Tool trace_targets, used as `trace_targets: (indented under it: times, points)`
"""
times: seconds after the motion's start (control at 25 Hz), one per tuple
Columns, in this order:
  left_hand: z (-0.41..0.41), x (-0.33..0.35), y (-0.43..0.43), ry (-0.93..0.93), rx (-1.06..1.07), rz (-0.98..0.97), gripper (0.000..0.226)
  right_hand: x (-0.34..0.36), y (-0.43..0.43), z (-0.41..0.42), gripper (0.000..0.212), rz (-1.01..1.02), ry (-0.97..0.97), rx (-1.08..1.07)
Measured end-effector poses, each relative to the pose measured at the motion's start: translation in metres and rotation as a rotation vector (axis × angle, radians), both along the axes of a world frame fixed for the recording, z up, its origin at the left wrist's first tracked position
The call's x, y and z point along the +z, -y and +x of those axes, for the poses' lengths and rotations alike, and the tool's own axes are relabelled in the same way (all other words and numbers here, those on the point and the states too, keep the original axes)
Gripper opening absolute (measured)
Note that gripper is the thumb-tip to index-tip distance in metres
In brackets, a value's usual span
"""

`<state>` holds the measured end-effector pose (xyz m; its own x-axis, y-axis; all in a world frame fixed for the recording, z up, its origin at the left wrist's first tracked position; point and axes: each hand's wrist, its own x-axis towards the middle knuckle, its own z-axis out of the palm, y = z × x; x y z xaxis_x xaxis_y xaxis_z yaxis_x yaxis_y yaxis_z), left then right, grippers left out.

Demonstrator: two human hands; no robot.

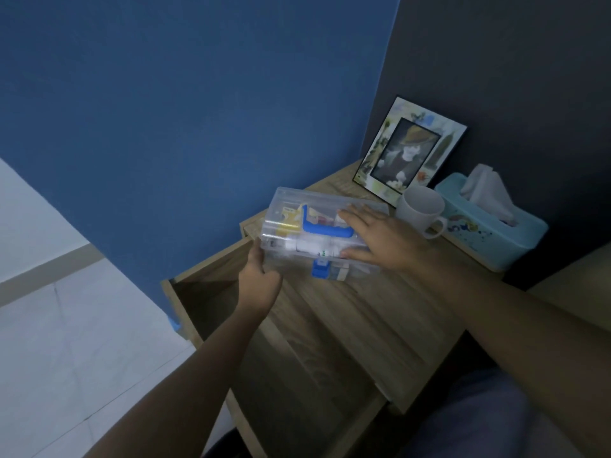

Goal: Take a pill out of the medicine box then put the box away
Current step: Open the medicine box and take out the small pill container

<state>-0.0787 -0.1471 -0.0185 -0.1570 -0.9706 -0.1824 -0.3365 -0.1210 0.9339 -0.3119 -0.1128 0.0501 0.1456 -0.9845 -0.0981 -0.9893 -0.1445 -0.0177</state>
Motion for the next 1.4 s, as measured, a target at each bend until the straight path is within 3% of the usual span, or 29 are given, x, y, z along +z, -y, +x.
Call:
trace_targets:
  times: [0.08, 0.16, 0.24, 0.32, 0.52, 0.72, 0.92, 1.08, 1.28, 1.4]
  points:
    - [0.001, 0.003, -0.002, 0.043, -0.049, -0.048, 0.083, 0.015, 0.0, -0.001, 0.064, -0.129, 0.022, 0.051]
    - [0.003, 0.004, -0.002, 0.203, -0.143, -0.201, 0.086, 0.032, 0.005, -0.005, 0.051, -0.258, 0.046, 0.075]
    - [0.004, 0.004, 0.001, 0.436, -0.28, -0.417, 0.074, 0.048, 0.017, -0.011, 0.038, -0.355, 0.034, 0.082]
    - [0.006, 0.003, 0.006, 0.583, -0.393, -0.512, 0.063, 0.061, 0.035, -0.018, 0.029, -0.42, -0.026, 0.081]
    - [0.006, 0.0, 0.013, 0.822, -0.454, -0.566, 0.064, 0.071, 0.073, -0.023, 0.039, -0.407, -0.196, -0.05]
    - [0.003, -0.008, 0.016, 0.863, -0.422, -0.611, 0.064, 0.058, 0.093, -0.03, 0.061, -0.235, -0.157, -0.146]
    - [0.004, -0.008, 0.016, 0.857, -0.42, -0.653, 0.063, 0.041, 0.099, -0.036, 0.067, -0.141, -0.156, -0.174]
    - [0.004, -0.007, 0.015, 0.9, -0.444, -0.648, 0.063, 0.036, 0.103, -0.024, 0.059, -0.169, -0.129, -0.037]
    - [0.008, -0.004, 0.015, 0.919, -0.46, -0.627, 0.063, 0.02, 0.104, 0.008, 0.045, 0.028, -0.006, 0.086]
    - [0.007, -0.003, 0.015, 0.907, -0.474, -0.632, 0.063, 0.012, 0.108, 0.019, 0.039, 0.152, 0.077, 0.036]
